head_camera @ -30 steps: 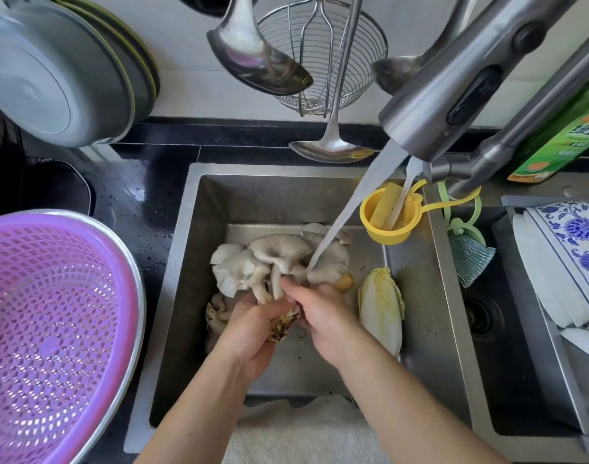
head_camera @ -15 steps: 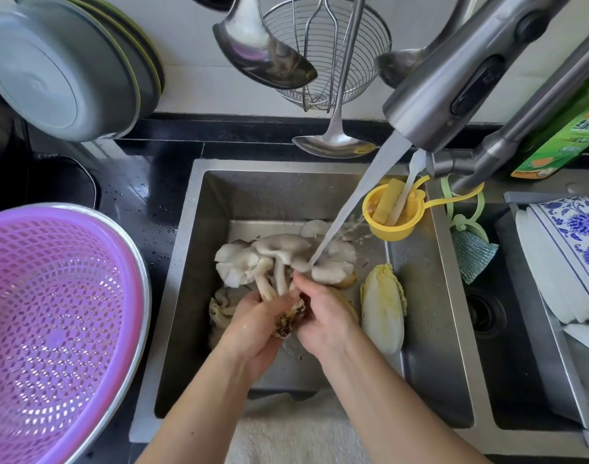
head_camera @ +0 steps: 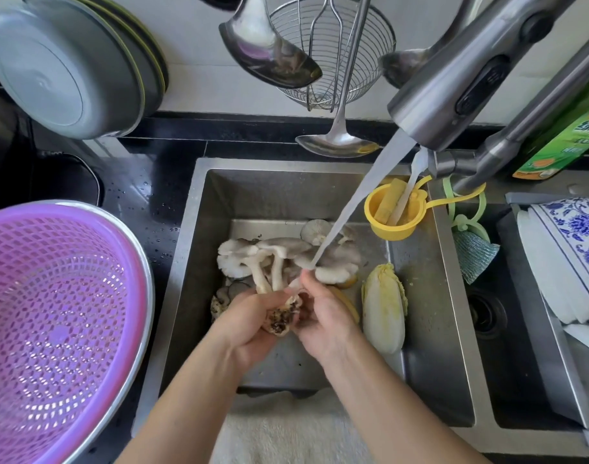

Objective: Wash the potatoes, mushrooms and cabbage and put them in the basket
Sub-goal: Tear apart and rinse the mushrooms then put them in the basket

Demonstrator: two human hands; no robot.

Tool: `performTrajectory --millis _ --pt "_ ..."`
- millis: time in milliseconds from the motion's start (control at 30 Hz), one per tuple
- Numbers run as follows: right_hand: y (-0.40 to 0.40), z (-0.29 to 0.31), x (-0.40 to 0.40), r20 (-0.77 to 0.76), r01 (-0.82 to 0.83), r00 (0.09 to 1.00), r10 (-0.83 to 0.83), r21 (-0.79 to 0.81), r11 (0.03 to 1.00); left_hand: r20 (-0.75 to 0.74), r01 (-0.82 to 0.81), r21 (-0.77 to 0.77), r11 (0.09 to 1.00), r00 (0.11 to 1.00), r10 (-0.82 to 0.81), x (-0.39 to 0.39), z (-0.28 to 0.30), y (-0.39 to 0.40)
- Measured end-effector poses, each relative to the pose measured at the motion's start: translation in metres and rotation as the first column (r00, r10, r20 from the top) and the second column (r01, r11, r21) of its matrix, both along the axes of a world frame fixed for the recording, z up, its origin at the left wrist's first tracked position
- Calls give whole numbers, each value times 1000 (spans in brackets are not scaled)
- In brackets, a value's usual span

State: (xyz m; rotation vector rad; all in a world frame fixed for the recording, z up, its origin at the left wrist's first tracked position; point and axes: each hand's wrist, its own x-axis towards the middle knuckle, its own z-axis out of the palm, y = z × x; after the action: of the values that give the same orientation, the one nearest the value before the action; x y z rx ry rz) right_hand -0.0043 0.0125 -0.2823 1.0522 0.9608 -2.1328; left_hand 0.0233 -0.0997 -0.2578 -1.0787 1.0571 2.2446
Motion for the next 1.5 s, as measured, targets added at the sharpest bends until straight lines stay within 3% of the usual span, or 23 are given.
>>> performTrajectory --millis 133,333,433,633,800,1000,1067,1133,1200,1267,1367,1500 --pt "5 2 -2 53 -54 997 52 42 998 -6 17 38 999 1000 -17 2 -2 -7" --pt "-3 5 4 -15 138 990 -138 -18 990 -69 -66 -115 991 996 58 -5 6 12" --pt "-11 2 4 -27 195 980 -197 -55 979 -105 -150 -119 982 985 137 -3 7 20" --pt "7 0 2 -64 21 998 -10 184 983 -72 24 -81 996 997 -30 1 8 4" --pt "11 5 -1 -48 -48 997 58 183 982 -72 86 -64 994 993 -91 1 7 -2" --pt "4 5 7 -208 70 978 18 407 911 -103 133 -408 903 976 -190 -2 0 12" --pt "1 7 7 -254 141 967 -17 476 868 -78 117 -640 760 973 -215 -2 -8 16" --pt "6 16 -5 -346 247 936 -71 498 831 -30 76 -754 653 988 -149 6 -19 10" --pt "19 29 -26 -370 268 922 -117 390 881 -43 -51 -626 778 999 31 18 -26 -1" --pt "28 43 -42 -262 143 962 -80 235 961 -1 -144 -410 901 988 157 30 -36 -12" --pt "32 45 -39 -76 -31 997 33 39 999 -51 -161 -222 962 987 154 35 -35 -12" --pt "35 40 -26 15 -53 998 55 -87 995 -70 -155 -102 983 987 148 20 -21 -13"
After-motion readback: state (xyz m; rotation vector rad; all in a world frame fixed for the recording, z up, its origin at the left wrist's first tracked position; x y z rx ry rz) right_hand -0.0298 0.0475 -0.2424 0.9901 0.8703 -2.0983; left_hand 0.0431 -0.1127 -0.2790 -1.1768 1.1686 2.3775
